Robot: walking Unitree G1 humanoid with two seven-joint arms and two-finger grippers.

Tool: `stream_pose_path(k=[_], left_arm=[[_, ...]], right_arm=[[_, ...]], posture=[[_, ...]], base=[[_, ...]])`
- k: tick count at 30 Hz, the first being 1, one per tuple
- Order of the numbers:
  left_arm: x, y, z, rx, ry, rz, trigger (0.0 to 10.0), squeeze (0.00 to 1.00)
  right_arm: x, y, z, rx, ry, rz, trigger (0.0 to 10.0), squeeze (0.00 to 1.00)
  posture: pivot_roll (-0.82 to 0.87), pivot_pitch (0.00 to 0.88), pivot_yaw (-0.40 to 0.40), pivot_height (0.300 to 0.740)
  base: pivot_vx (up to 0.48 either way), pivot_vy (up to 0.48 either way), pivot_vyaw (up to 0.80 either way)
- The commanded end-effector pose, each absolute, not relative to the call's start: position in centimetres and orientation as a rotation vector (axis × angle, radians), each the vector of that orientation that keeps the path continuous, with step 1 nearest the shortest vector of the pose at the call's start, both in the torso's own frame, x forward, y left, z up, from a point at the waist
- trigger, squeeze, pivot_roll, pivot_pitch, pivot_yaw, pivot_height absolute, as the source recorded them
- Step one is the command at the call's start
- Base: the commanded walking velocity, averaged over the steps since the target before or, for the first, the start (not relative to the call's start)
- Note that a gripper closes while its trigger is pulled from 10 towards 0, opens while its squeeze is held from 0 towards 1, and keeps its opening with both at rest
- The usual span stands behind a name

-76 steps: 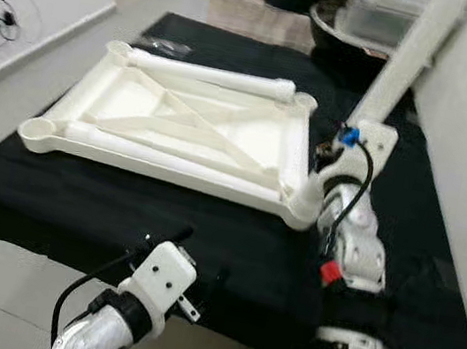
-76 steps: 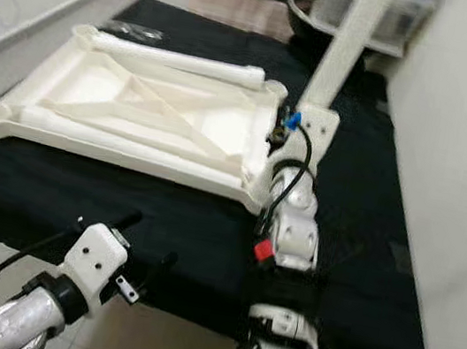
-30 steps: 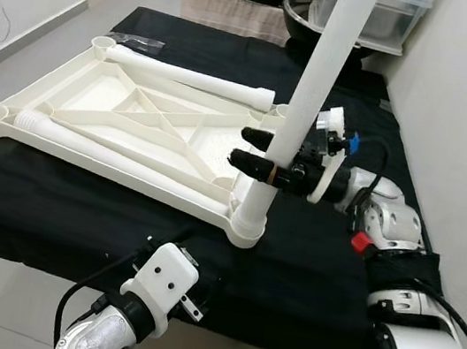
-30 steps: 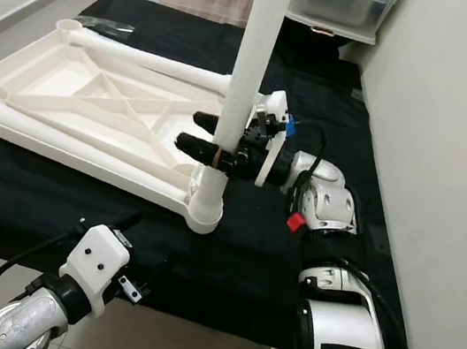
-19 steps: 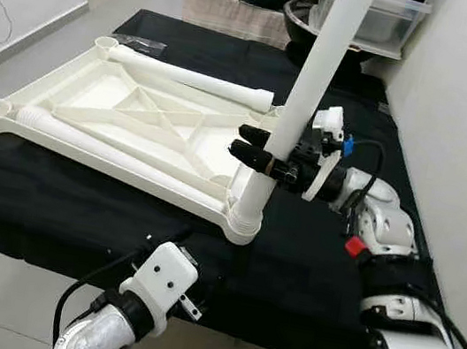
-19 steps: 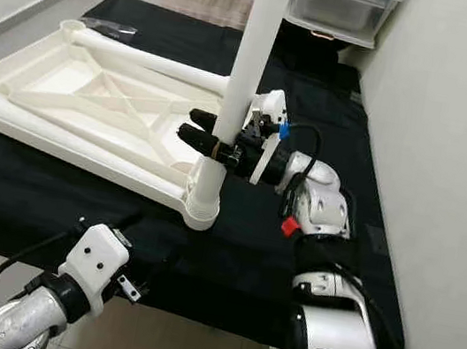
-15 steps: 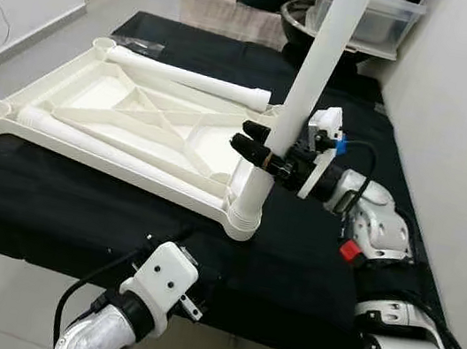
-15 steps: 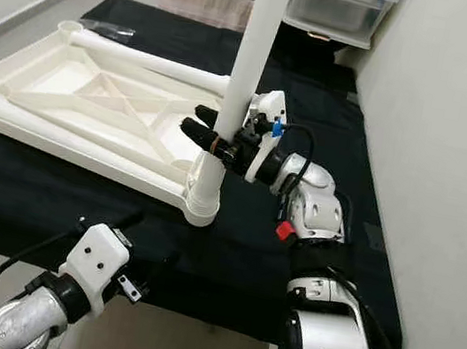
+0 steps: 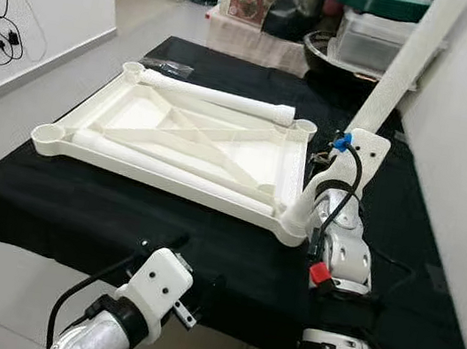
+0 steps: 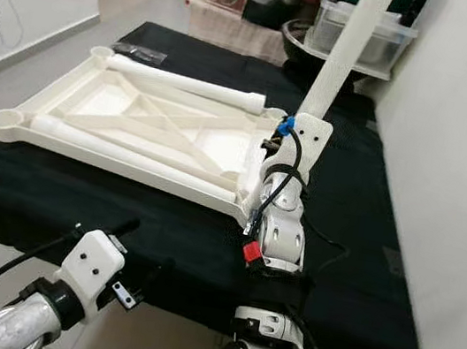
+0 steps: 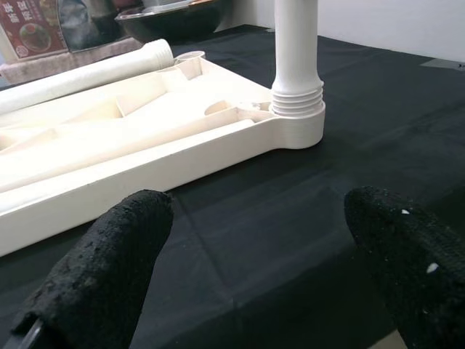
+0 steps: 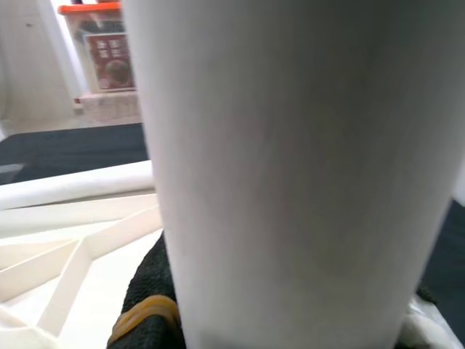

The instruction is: Building children table

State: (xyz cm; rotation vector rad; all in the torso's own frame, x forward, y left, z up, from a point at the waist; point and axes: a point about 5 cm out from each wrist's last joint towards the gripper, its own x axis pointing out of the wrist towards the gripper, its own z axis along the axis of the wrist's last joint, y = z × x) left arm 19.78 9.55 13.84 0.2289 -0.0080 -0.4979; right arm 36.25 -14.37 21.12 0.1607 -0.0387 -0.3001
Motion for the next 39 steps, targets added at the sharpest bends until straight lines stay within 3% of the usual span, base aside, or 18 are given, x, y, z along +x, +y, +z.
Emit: stream_pose_path(k=[1, 2, 3, 7, 8, 9, 10, 11, 13, 18, 19, 20, 23, 27, 29, 31, 33, 39], left_arm=[[19.7, 9.5, 13.5, 0.223, 0.012, -0.509, 10.0, 0.00], [19.7, 9.5, 13.5, 0.223, 0.012, -0.509, 10.0, 0.00], [19.7, 9.5, 13.5, 0.222, 0.012, -0.509, 10.0, 0.00], [19.7, 9.5, 13.5, 0.220, 0.012, -0.509, 10.0, 0.00], [19.7, 9.5, 13.5, 0.220, 0.012, -0.509, 10.0, 0.00], [19.7, 9.4, 13.5, 0.218, 0.012, -0.509, 10.0, 0.00], [19.7, 9.4, 13.5, 0.218, 0.012, -0.509, 10.0, 0.00], [19.7, 9.4, 13.5, 0.215, 0.012, -0.509, 10.0, 0.00], [19.7, 9.4, 13.5, 0.215, 0.012, -0.509, 10.0, 0.00], [19.7, 9.4, 13.4, 0.212, 0.012, -0.510, 10.0, 0.00], [19.7, 9.4, 13.4, 0.212, 0.012, -0.510, 10.0, 0.00], [19.7, 9.3, 13.4, 0.212, 0.011, -0.513, 10.0, 0.00], [19.7, 9.3, 13.4, 0.213, 0.011, -0.512, 10.0, 0.00], [19.7, 9.3, 13.5, 0.214, 0.009, -0.505, 10.0, 0.00], [19.7, 9.3, 13.5, 0.214, 0.009, -0.505, 10.0, 0.00], [19.7, 9.4, 13.5, 0.215, 0.009, -0.505, 10.0, 0.00], [19.7, 9.4, 13.5, 0.215, 0.009, -0.505, 10.0, 0.00], [19.6, 9.4, 13.5, 0.215, 0.009, -0.506, 10.0, 0.00]], right_arm=[[36.0, -13.6, 18.5, 0.236, 0.073, -0.318, 10.0, 0.00], [36.2, -13.0, 18.9, 0.258, 0.053, -0.298, 10.0, 0.00], [36.3, -12.6, 19.5, 0.276, 0.009, -0.262, 10.0, 1.00], [36.6, -12.9, 21.4, 0.223, -0.106, -0.239, 10.0, 1.00], [36.7, -13.2, 21.7, 0.220, -0.127, -0.231, 10.0, 0.13], [37.0, -14.1, 22.6, 0.231, -0.194, -0.146, 10.0, 0.00], [37.0, -14.1, 22.6, 0.231, -0.194, -0.146, 10.0, 0.00], [37.5, -15.3, 23.8, 0.263, -0.265, 0.017, 10.0, 0.00], [37.5, -15.3, 23.8, 0.263, -0.265, 0.017, 10.0, 0.00], [37.8, -16.8, 24.4, 0.267, -0.243, 0.371, 10.0, 0.00], [37.8, -16.8, 24.4, 0.267, -0.243, 0.371, 10.0, 0.00], [37.6, -17.2, 24.0, 0.286, -0.174, 0.597, 10.0, 0.00], [37.4, -17.2, 23.7, 0.271, -0.153, 0.675, 10.0, 0.00], [35.9, -15.8, 22.5, 0.265, -0.082, 1.041, 10.0, 0.00], [35.9, -15.8, 22.5, 0.265, -0.082, 1.041, 10.0, 0.00], [35.2, -15.1, 22.0, 0.238, -0.045, 1.219, 10.0, 0.00], [35.2, -14.8, 22.1, 0.233, -0.036, 1.267, 10.0, 0.00], [35.6, -14.0, 22.5, 0.207, -0.045, 1.320, 10.0, 0.00]], posture=[[0.13, 0.091, -0.089, 0.740], [0.13, 0.091, -0.089, 0.740], [0.13, 0.091, -0.089, 0.740], [0.12, 0.090, -0.091, 0.740], [0.12, 0.091, -0.090, 0.740], [0.12, 0.091, -0.093, 0.740], [0.12, 0.091, -0.093, 0.740], [0.12, 0.090, -0.093, 0.740], [0.12, 0.090, -0.093, 0.740], [0.12, 0.088, -0.096, 0.740], [0.12, 0.088, -0.096, 0.740], [0.12, 0.087, -0.097, 0.740], [0.13, 0.086, -0.099, 0.740], [0.13, 0.090, -0.103, 0.740], [0.13, 0.090, -0.103, 0.740], [0.14, 0.090, -0.102, 0.740], [0.14, 0.090, -0.104, 0.740], [0.14, 0.091, -0.103, 0.740]], base=[[0.000, 0.000, 0.00], [0.000, 0.000, 0.00], [0.000, 0.000, 0.00], [0.000, 0.000, 0.00], [0.000, 0.000, 0.00], [0.000, 0.000, 0.00], [0.000, 0.000, 0.00], [0.000, 0.000, 0.00], [0.000, 0.000, 0.00], [0.000, 0.000, 0.00], [0.000, 0.000, 0.00], [0.000, 0.000, 0.00], [0.000, 0.000, 0.00], [0.000, 0.000, 0.00], [0.000, 0.000, 0.00], [0.000, 0.000, 0.00], [0.000, 0.000, 0.00], [0.000, 0.000, 0.00]])
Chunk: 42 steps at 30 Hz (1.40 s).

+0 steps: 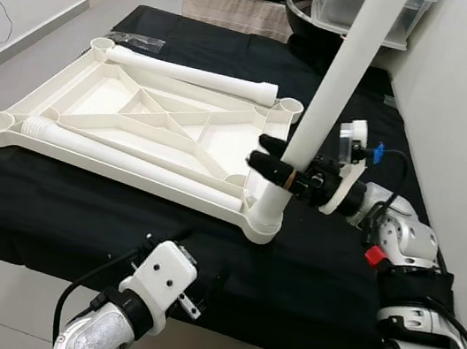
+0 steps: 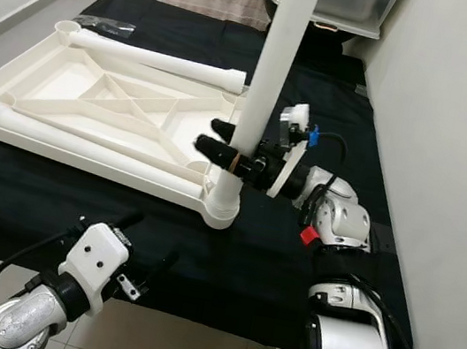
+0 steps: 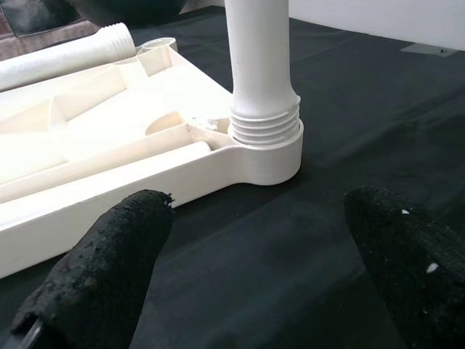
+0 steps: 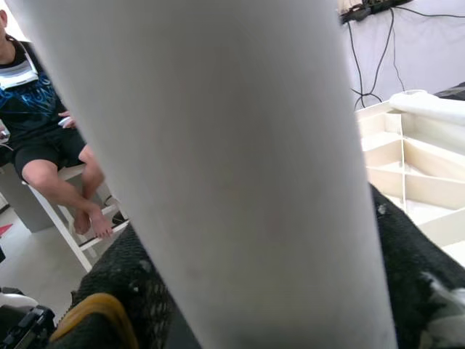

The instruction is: Building children table

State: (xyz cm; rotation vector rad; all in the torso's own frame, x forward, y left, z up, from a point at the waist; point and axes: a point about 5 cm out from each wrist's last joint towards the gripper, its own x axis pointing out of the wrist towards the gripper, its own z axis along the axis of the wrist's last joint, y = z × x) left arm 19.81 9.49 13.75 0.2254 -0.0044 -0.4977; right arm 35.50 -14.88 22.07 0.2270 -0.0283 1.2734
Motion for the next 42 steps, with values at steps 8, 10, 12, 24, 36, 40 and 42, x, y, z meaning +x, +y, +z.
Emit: stream_pose_path(k=[8, 10, 12, 24, 36, 40, 42], left_arm=[[19.6, 9.4, 13.5, 0.216, 0.009, -0.505, 10.0, 0.00], [19.6, 9.4, 13.5, 0.216, 0.008, -0.505, 10.0, 0.00], [19.6, 9.4, 13.5, 0.214, 0.009, -0.506, 10.0, 0.00], [19.7, 9.4, 13.4, 0.216, 0.010, -0.512, 10.0, 0.00], [19.8, 9.4, 13.4, 0.218, 0.010, -0.508, 10.0, 0.00], [19.8, 9.4, 13.3, 0.217, 0.010, -0.508, 10.0, 0.00], [19.8, 9.4, 13.4, 0.216, 0.009, -0.509, 10.0, 0.00]], right_arm=[[36.5, -12.6, 22.9, 0.128, -0.103, 1.219, 0.0, 0.00], [36.6, -12.5, 22.7, 0.105, -0.115, 1.144, 0.0, 0.00], [37.1, -12.7, 22.4, 0.093, -0.123, 0.987, 0.0, 0.00], [37.3, -18.2, 19.6, 0.084, -0.011, -0.145, 0.0, 0.00], [34.8, -13.9, 19.7, 0.227, -0.007, -0.324, 10.0, 0.00], [35.1, -12.8, 20.8, 0.252, -0.083, -0.245, 10.0, 1.00], [35.4, -12.8, 21.5, 0.242, -0.155, -0.185, 10.0, 1.00]], posture=[[0.14, 0.088, -0.103, 0.740], [0.14, 0.088, -0.104, 0.740], [0.13, 0.086, -0.104, 0.740], [0.12, 0.081, -0.095, 0.740], [0.13, 0.078, -0.097, 0.740], [0.13, 0.078, -0.097, 0.740], [0.12, 0.077, -0.097, 0.740]], base=[[0.000, 0.000, 0.00], [0.000, 0.000, 0.00], [0.000, 0.000, 0.00], [0.000, 0.000, 0.00], [0.000, 0.000, 0.00], [0.000, 0.000, 0.00], [0.000, 0.000, 0.00]])
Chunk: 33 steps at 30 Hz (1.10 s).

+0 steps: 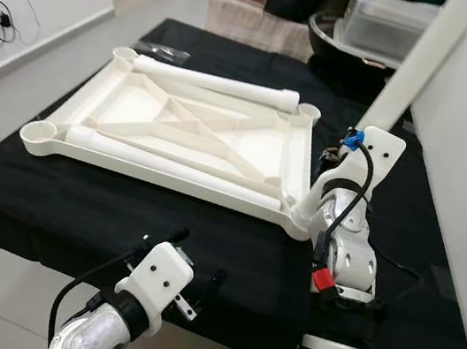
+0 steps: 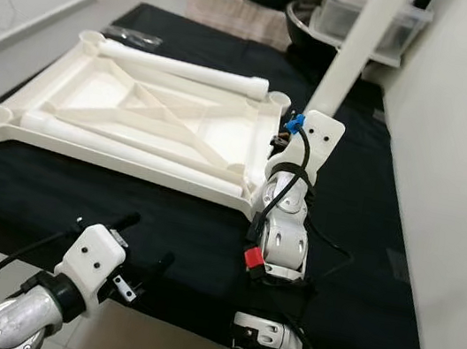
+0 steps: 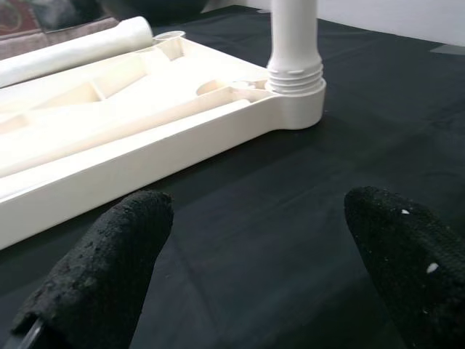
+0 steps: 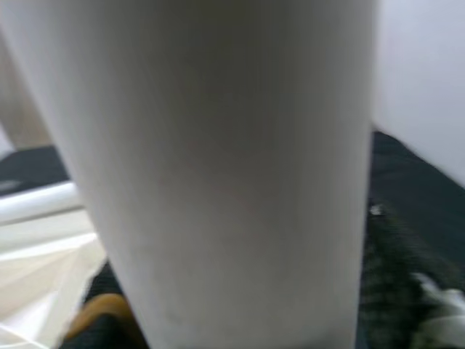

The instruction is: Building children table

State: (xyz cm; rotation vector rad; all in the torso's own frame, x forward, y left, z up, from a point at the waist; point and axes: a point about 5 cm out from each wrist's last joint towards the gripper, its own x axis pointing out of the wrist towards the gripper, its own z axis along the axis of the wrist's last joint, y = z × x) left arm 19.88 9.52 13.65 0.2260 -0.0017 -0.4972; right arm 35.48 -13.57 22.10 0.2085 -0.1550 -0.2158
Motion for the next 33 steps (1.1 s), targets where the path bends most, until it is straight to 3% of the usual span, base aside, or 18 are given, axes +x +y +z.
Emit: stream_pose_path(k=[1, 2, 5, 7, 11, 12, 16, 18, 19, 20, 24, 25, 28, 29, 33], left_arm=[[19.8, 9.4, 13.4, 0.216, 0.009, -0.509, 10.0, 0.00], [19.8, 9.3, 13.3, 0.215, 0.009, -0.509, 10.0, 0.00], [19.8, 9.3, 13.3, 0.213, 0.009, -0.509, 10.0, 0.00], [19.9, 9.3, 13.3, 0.213, 0.008, -0.508, 10.0, 0.00], [19.9, 9.3, 13.3, 0.212, 0.008, -0.507, 10.0, 0.00], [19.9, 9.2, 13.4, 0.211, 0.007, -0.508, 10.0, 0.00], [19.9, 9.2, 13.4, 0.211, 0.007, -0.508, 10.0, 0.00], [19.9, 9.2, 13.4, 0.210, 0.007, -0.507, 10.0, 0.00], [19.9, 9.2, 13.4, 0.210, 0.007, -0.507, 10.0, 0.00], [19.9, 9.2, 13.4, 0.210, 0.007, -0.506, 10.0, 0.00], [19.9, 9.2, 13.4, 0.210, 0.006, -0.507, 10.0, 0.00], [19.8, 9.2, 13.4, 0.210, 0.007, -0.505, 10.0, 0.00], [19.7, 9.2, 13.4, 0.210, 0.007, -0.504, 10.0, 0.00], [19.7, 9.3, 13.4, 0.210, 0.007, -0.502, 10.0, 0.00], [19.7, 9.3, 13.5, 0.209, 0.007, -0.500, 10.0, 0.00]], right_arm=[[35.4, -13.0, 21.8, 0.229, -0.181, -0.167, 10.0, 1.00], [35.6, -13.2, 21.9, 0.234, -0.195, -0.120, 10.0, 0.00], [35.9, -13.4, 22.0, 0.283, -0.205, 0.063, 10.0, 0.00], [35.7, -13.2, 21.8, 0.296, -0.199, 0.343, 10.0, 0.00], [35.6, -13.4, 21.7, 0.291, -0.180, 0.451, 10.0, 0.00], [35.5, -13.9, 21.6, 0.265, -0.151, 0.573, 10.0, 0.00], [35.5, -14.2, 21.5, 0.247, -0.129, 0.638, 10.0, 0.00], [35.2, -14.3, 21.9, 0.193, -0.063, 0.943, 10.0, 0.00], [35.2, -14.3, 21.9, 0.193, -0.063, 0.943, 10.0, 0.00], [35.0, -14.2, 22.0, 0.162, -0.038, 1.101, 10.0, 0.00], [35.3, -13.7, 22.4, 0.100, 0.006, 1.311, 10.0, 0.00], [35.7, -13.5, 22.5, 0.082, 0.023, 1.345, 4.7, 0.00], [36.1, -13.3, 22.7, 0.073, 0.039, 1.367, 4.7, 0.00], [36.3, -13.3, 22.8, 0.073, 0.025, 1.353, 0.0, 0.00], [36.4, -13.3, 22.9, 0.064, 0.000, 1.335, 0.0, 0.00]], posture=[[0.12, 0.077, -0.097, 0.740], [0.12, 0.079, -0.099, 0.740], [0.12, 0.077, -0.099, 0.740], [0.12, 0.078, -0.101, 0.740], [0.12, 0.077, -0.098, 0.740], [0.12, 0.077, -0.100, 0.740], [0.12, 0.077, -0.100, 0.740], [0.12, 0.079, -0.100, 0.740], [0.12, 0.079, -0.100, 0.740], [0.12, 0.080, -0.096, 0.740], [0.14, 0.079, -0.104, 0.740], [0.14, 0.079, -0.104, 0.740], [0.14, 0.080, -0.106, 0.740], [0.14, 0.083, -0.110, 0.740], [0.14, 0.083, -0.109, 0.740]], base=[[0.000, 0.000, 0.00], [0.000, 0.000, 0.00], [0.000, 0.000, 0.00], [0.000, 0.000, 0.00], [0.000, 0.000, 0.00], [0.000, 0.000, 0.00], [0.000, 0.000, 0.00], [0.000, 0.000, 0.00], [0.000, 0.000, 0.00], [0.000, 0.000, 0.00], [0.000, 0.000, 0.00], [0.000, 0.000, 0.00], [0.000, 0.000, 0.00], [0.000, 0.000, 0.00], [0.000, 0.000, 0.00]])
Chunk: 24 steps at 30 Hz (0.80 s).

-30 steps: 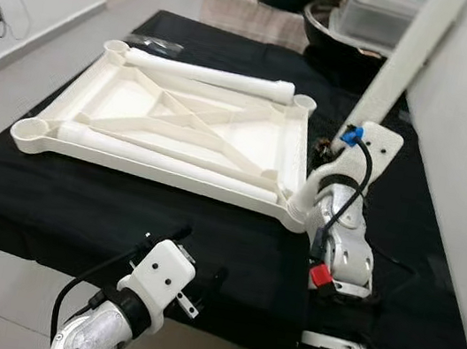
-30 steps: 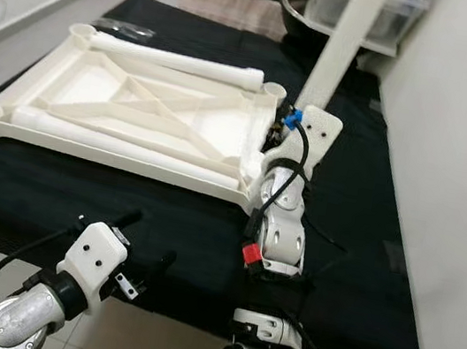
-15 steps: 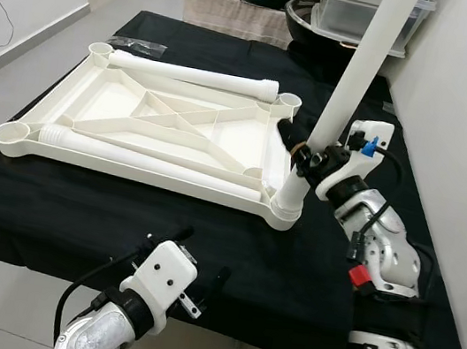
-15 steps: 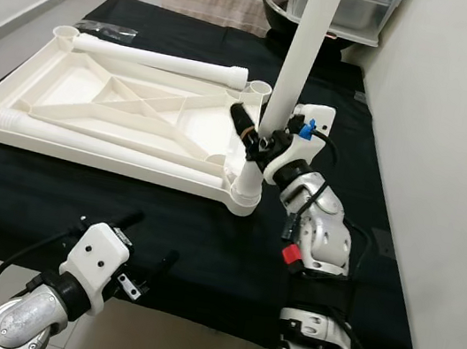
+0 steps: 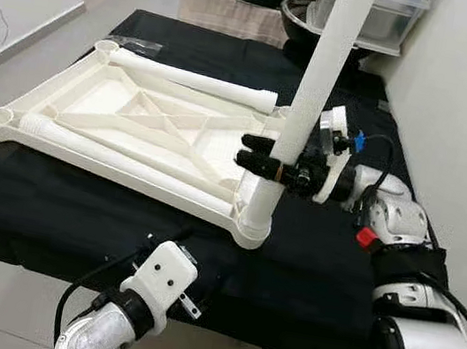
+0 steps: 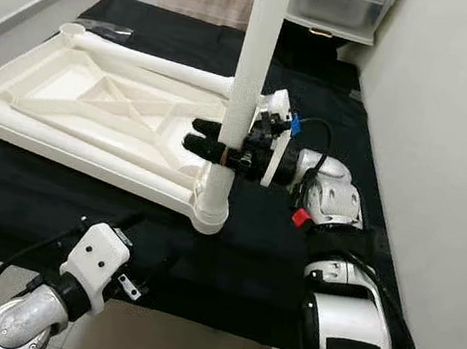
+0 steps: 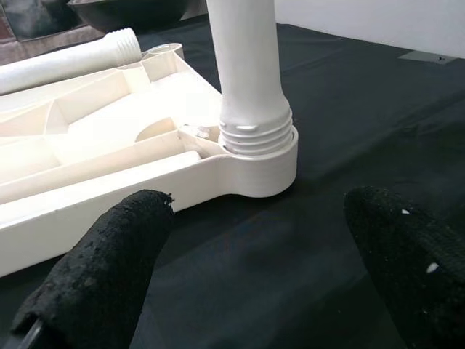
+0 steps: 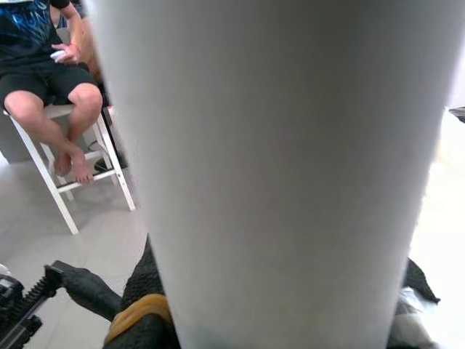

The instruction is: Building children table

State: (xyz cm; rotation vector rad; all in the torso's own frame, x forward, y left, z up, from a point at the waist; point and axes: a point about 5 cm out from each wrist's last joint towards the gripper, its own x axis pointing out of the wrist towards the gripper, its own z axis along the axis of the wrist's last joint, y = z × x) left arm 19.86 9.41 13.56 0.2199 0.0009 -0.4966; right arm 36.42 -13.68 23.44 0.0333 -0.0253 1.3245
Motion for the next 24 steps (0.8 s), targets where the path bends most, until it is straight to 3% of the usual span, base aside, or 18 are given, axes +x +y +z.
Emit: stream_pose_path(k=[1, 7, 9, 13, 14, 16, 17, 22, 24], left_arm=[[19.7, 9.3, 13.5, 0.209, 0.007, -0.500, 10.0, 0.00], [19.7, 9.2, 13.4, 0.208, 0.009, -0.503, 10.0, 0.00], [19.8, 9.2, 13.3, 0.209, 0.009, -0.506, 10.0, 0.00], [19.8, 9.2, 13.3, 0.209, 0.009, -0.505, 10.0, 0.00], [19.8, 9.3, 13.3, 0.210, 0.009, -0.508, 10.0, 0.00], [19.9, 9.3, 13.3, 0.212, 0.009, -0.512, 10.0, 0.00], [19.9, 9.3, 13.3, 0.213, 0.008, -0.512, 10.0, 0.00], [20.0, 9.3, 13.3, 0.214, 0.007, -0.512, 10.0, 0.00], [19.9, 9.2, 13.3, 0.216, 0.005, -0.508, 10.0, 0.00]], right_arm=[[36.5, -13.3, 22.7, 0.060, -0.015, 1.304, 0.0, 0.00], [36.9, -13.9, 22.3, 0.064, -0.047, 1.159, 0.0, 0.00], [37.8, -15.1, 21.2, 0.078, -0.040, 0.907, 0.0, 0.00], [38.2, -15.5, 21.0, 0.085, -0.035, 0.830, 0.0, 0.00], [39.1, -17.3, 20.2, 0.152, -0.022, 0.444, 0.0, 0.00], [39.1, -19.5, 19.5, 0.139, -0.009, 0.050, 0.0, 0.00], [38.9, -20.1, 19.3, 0.135, -0.008, -0.054, 0.0, 0.00], [38.4, -20.7, 19.0, 0.111, -0.005, -0.171, 0.0, 0.00], [37.0, -19.7, 18.0, 0.128, 0.035, -0.358, 0.0, 0.00]], posture=[[0.14, 0.082, -0.108, 0.740], [0.14, 0.079, -0.108, 0.740], [0.13, 0.076, -0.107, 0.740], [0.13, 0.076, -0.107, 0.740], [0.12, 0.076, -0.096, 0.740], [0.12, 0.077, -0.096, 0.740], [0.12, 0.077, -0.096, 0.740], [0.12, 0.077, -0.099, 0.740], [0.12, 0.079, -0.103, 0.740]], base=[[0.000, 0.000, 0.00], [0.000, 0.000, 0.00], [0.000, 0.000, 0.00], [0.000, 0.000, 0.00], [0.000, 0.000, 0.00], [0.000, 0.000, 0.00], [0.000, 0.000, 0.00], [0.000, 0.000, 0.00], [0.000, 0.000, 0.00]])
